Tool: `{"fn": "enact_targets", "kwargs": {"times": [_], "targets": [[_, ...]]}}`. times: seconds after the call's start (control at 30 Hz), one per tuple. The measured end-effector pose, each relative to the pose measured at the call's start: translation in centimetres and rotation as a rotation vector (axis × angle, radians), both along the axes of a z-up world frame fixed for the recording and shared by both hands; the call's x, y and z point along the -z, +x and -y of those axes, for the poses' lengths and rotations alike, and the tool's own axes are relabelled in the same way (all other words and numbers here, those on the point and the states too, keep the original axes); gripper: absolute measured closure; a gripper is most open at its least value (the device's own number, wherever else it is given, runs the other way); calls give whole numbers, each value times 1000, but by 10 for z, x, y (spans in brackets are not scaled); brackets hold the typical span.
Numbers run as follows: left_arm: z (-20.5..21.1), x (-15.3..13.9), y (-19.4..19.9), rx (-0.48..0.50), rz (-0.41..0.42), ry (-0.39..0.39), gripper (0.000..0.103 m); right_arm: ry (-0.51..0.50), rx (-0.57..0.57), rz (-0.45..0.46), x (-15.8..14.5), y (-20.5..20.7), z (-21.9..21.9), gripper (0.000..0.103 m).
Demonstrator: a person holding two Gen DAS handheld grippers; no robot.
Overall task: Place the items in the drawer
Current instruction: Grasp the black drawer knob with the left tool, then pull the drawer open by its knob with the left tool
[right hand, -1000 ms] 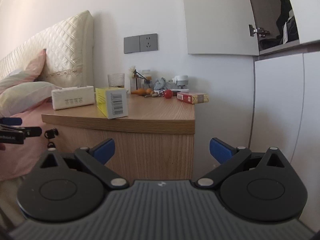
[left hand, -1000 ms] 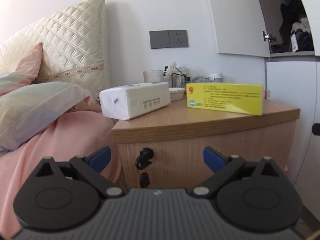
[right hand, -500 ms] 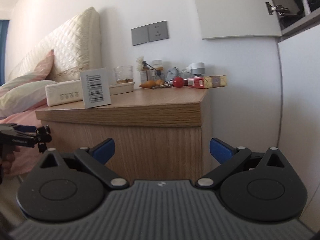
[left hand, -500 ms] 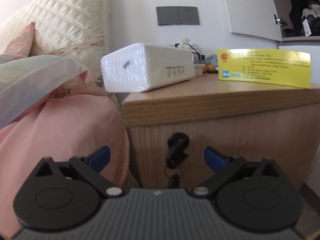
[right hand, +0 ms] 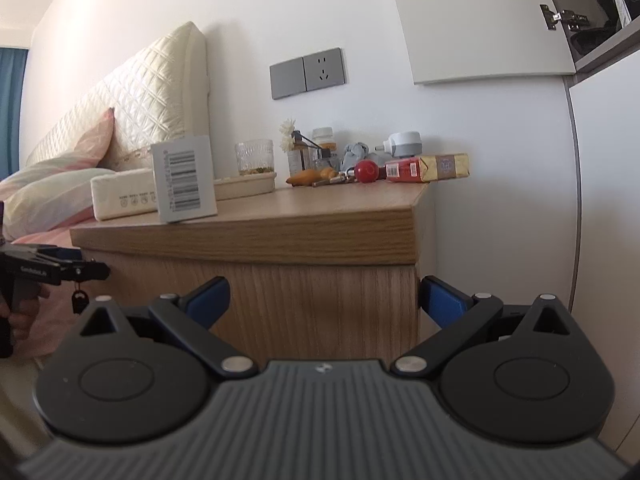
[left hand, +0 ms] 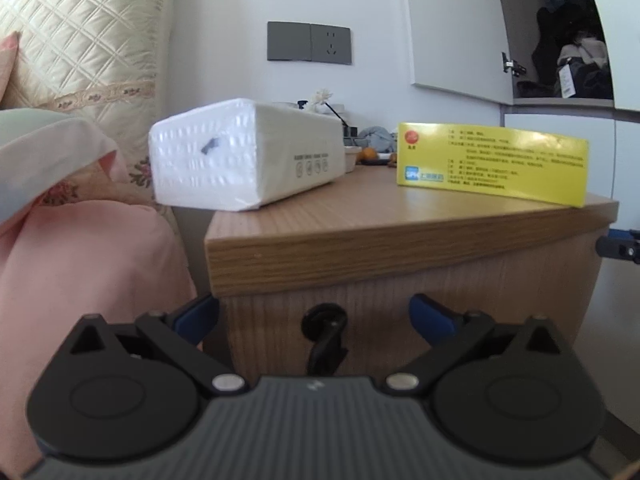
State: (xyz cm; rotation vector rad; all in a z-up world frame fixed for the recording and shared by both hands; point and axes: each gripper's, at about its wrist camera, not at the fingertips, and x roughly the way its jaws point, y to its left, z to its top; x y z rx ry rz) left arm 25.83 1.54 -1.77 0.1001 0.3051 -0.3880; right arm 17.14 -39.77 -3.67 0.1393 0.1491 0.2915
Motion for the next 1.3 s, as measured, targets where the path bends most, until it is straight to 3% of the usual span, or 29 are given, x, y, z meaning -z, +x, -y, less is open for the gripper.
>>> {"fn": "enact_targets", "kwargs": {"times": [0.27, 0.43, 0.6, 1.3], "targets": [[8, 4, -2, 18, 14, 47, 0, 6, -13, 9, 0, 4, 0, 0], [8, 5, -6, 25, 23, 65, 1, 95, -88, -27, -5, 8, 17, 0], [6, 3, -8, 28, 13, 50, 1, 46, -110, -33, -7, 7, 14, 0], [0, 0, -53, 32, 9, 84, 1, 14, -238, -60, -14, -36, 22, 0]]}}
